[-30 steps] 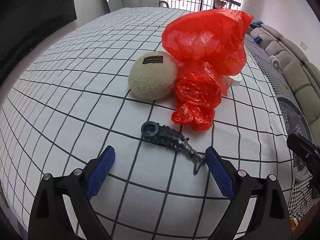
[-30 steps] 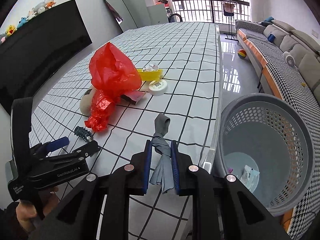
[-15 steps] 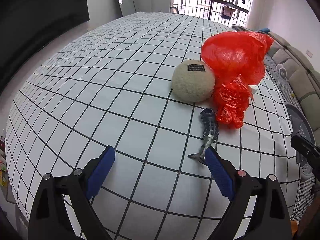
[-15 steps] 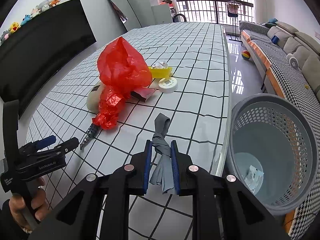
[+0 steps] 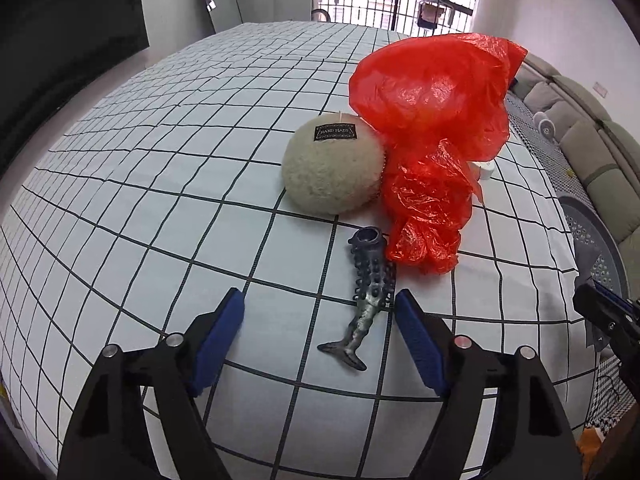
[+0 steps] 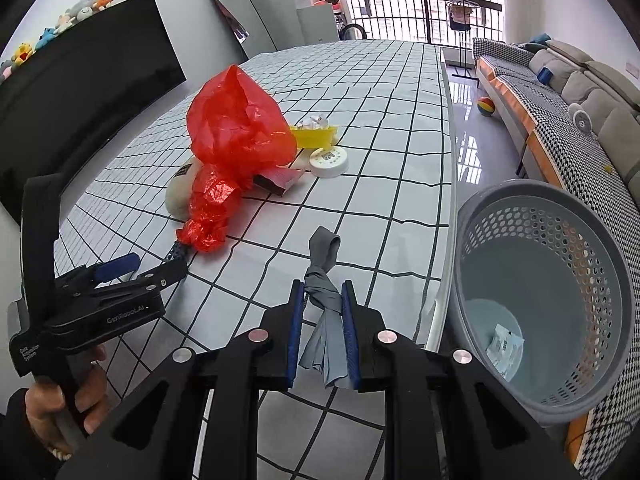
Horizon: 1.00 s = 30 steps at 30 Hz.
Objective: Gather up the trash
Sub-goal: 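Grasp the dark toy fish with the left gripper while the right gripper holds the cloth, then carry the cloth and toy fish over the basket and release both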
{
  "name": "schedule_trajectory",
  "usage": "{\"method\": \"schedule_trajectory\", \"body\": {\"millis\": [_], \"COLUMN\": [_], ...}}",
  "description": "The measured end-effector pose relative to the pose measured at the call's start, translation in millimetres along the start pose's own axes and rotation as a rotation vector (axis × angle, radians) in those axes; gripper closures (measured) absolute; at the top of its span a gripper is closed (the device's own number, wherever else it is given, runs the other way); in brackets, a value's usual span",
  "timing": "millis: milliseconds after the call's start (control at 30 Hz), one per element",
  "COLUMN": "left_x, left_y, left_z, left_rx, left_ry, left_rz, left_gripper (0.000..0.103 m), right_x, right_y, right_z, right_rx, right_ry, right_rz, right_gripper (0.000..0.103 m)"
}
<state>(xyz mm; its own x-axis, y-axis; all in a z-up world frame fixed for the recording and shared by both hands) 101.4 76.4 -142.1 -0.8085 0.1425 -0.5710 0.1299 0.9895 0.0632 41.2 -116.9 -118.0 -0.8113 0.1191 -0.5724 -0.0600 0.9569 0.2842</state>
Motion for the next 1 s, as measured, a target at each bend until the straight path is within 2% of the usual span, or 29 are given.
{"method": "schedule_trajectory", "body": {"millis": [100, 133, 167, 200, 233, 300, 433, 600, 833, 1000], "left_x": [-3, -4, -5, -4, -3, 1, 8, 1, -26, -45], "left_y": [-7, -9, -11, -11, -12, -10, 0, -3, -61, -117], "left_z": [-2, -3, -4, -5, -6, -9, -19, -42, -61, -67], "left_rx": [0.012, 0.018, 0.026, 0.033, 0.043, 0.059, 0.043, 0.048, 0.114, 0.171], "left_ry": [-0.011, -0.015, -0.017, -0.016, -0.013, -0.014, -0.025, -0.069, -0.126, -0.168], "left_rz": [0.02, 0.028, 0.035, 0.039, 0.038, 0.023, 0.02, 0.023, 0.097, 0.16], "left_gripper": [0.048, 0.058, 0.073, 0.082, 0.084, 0.085, 0.085, 0.085, 0.085, 0.085], "right_x": [1, 1, 1, 2, 1, 1, 2, 4, 12, 11], "right_y": [-3, -4, -4, -4, -5, -5, -5, -8, -38, -83], "right_z": [0, 0, 0, 0, -1, -1, -3, -6, -13, -28], "right_rx": [0.003, 0.004, 0.005, 0.007, 0.007, 0.007, 0.003, -0.012, -0.013, 0.029], "right_ry": [0.001, 0.001, 0.001, 0.001, 0.0, -0.001, -0.003, -0.009, -0.011, -0.039], "right_rz": [0.008, 0.01, 0.012, 0.013, 0.015, 0.018, 0.018, 0.025, 0.074, 0.138], "right_gripper": [0.084, 0.084, 0.084, 0.084, 0.084, 0.084, 0.084, 0.084, 0.084, 0.084]}}
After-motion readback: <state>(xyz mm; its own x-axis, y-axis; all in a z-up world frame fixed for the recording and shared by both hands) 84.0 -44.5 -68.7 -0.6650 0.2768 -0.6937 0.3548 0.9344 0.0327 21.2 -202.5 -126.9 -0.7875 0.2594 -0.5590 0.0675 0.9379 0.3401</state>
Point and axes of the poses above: each gripper's, at about its wrist camera, not at the fingertips, and z roughly the way its jaws point, y to its left, x to its underside, the point moved 10 cm from there along z, roughly the way its jaws point, and after that the axes turned 9 degrees about z, right-handed, at the moved point
